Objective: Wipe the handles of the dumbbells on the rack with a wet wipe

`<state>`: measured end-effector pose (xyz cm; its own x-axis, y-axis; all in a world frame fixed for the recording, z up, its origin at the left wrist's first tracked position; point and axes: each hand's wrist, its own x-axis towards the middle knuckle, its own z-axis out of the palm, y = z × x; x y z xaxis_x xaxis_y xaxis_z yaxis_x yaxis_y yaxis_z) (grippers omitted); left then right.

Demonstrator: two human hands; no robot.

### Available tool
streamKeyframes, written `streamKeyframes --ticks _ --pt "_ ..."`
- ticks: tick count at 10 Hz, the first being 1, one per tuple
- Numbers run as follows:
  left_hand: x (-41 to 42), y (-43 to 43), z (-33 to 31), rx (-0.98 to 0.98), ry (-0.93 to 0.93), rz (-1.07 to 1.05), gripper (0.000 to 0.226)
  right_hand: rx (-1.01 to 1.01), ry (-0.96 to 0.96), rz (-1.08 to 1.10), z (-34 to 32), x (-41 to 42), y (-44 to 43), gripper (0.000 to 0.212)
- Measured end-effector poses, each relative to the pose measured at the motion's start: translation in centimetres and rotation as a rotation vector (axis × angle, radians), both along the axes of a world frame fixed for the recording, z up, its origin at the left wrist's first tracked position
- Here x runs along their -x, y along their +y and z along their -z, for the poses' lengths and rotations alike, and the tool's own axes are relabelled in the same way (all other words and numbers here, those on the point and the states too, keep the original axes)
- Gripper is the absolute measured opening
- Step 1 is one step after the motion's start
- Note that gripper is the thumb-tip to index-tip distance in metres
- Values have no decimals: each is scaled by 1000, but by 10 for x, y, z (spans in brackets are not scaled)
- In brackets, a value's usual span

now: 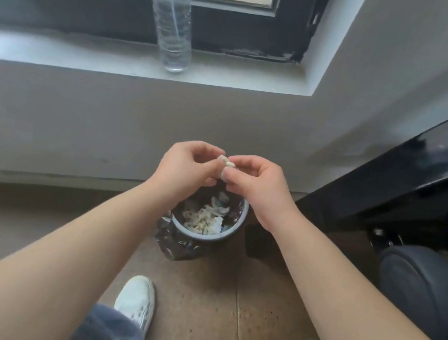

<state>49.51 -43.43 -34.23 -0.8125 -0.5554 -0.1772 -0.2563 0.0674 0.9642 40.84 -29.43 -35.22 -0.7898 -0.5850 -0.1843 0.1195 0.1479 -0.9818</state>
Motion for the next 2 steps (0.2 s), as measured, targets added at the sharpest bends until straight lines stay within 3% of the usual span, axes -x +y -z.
streamKeyframes --ticks 1,2 --pt "1 -21 9 89 -146 28 27 -160 71 41 19 9 -17 17" --pt "-1 -41 10 368 -316 37 37 -457 253 -45 30 13 -25 33"
